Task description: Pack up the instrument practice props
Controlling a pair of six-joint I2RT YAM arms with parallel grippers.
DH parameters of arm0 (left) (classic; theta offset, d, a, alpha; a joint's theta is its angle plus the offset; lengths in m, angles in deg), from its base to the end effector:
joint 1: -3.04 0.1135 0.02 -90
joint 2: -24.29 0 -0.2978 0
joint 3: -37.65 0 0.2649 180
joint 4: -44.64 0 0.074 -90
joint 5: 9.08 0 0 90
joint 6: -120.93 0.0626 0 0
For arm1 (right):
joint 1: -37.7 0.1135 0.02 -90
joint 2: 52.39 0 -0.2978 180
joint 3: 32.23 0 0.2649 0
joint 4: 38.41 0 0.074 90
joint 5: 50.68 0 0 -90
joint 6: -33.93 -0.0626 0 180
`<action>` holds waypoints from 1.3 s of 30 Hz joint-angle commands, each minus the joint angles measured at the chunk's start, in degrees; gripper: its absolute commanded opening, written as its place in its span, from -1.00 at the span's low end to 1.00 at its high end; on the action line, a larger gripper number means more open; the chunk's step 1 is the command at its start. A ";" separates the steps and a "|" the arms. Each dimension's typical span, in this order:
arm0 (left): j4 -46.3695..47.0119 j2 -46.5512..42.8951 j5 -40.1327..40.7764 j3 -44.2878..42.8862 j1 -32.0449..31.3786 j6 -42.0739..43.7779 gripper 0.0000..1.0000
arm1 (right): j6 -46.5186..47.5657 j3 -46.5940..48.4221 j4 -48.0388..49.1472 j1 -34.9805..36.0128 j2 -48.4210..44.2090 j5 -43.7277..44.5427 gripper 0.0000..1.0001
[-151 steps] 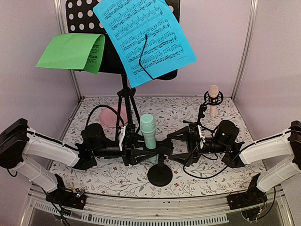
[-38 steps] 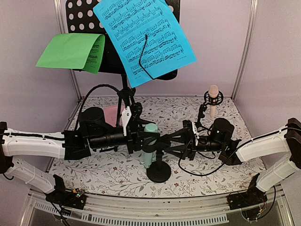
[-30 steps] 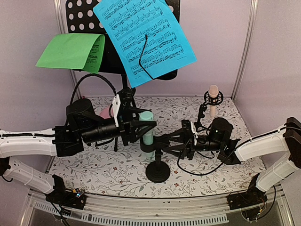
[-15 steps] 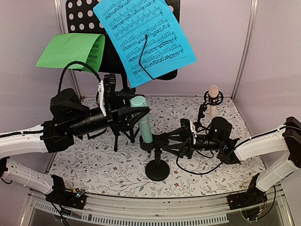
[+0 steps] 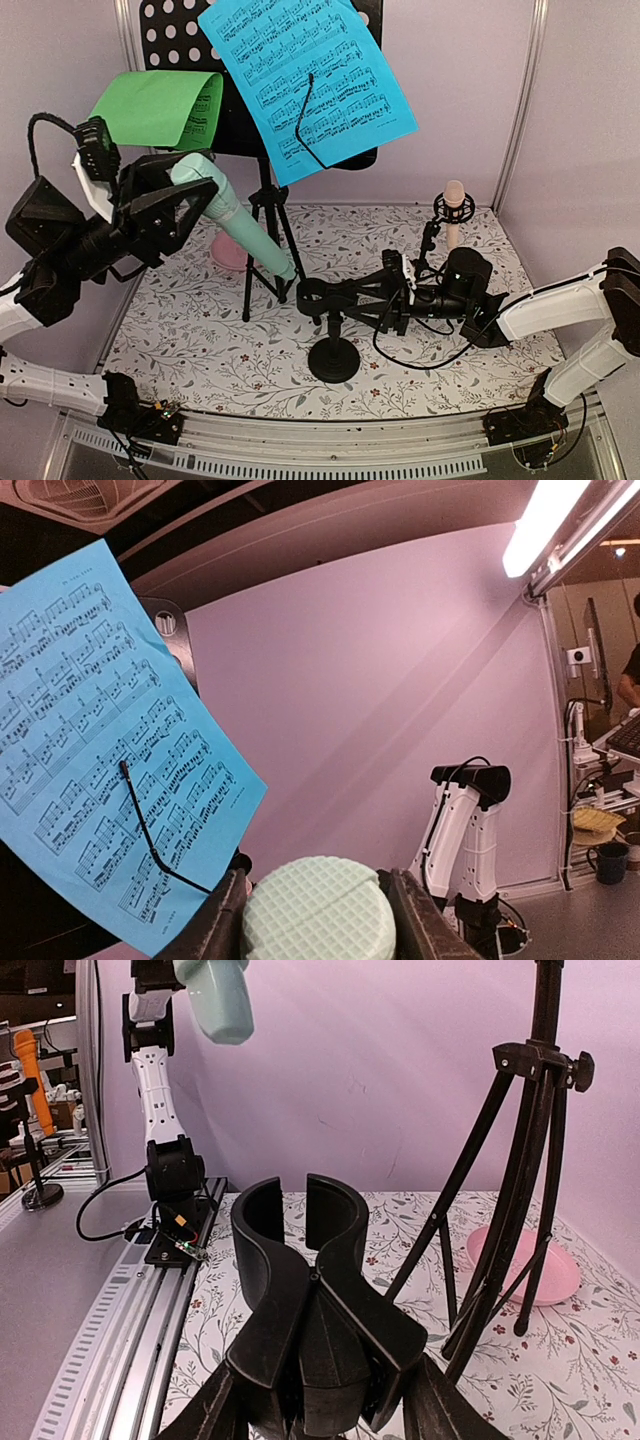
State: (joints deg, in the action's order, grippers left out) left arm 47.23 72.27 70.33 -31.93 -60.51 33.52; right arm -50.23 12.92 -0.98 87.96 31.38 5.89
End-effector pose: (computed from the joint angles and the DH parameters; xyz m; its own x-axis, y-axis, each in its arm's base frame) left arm 0.0746 -0.1758 0.4878 0.2255 -0.3535 -0.9079 0.9455 0.3040 0.1165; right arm 0.1786 0.2688 0.2416 0.0879 -0.0271 -0.9958 -0.9901 0.1078 -0.0903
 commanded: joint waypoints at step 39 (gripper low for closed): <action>-17.35 8.98 39.88 17.40 26.90 -16.17 -0.46 | -1.10 -1.31 -9.09 -1.75 -5.61 31.80 -1.00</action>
State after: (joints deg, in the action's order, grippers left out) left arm 32.80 75.12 121.26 -12.11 -40.46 21.54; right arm -51.10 12.13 -7.93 87.08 26.09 30.09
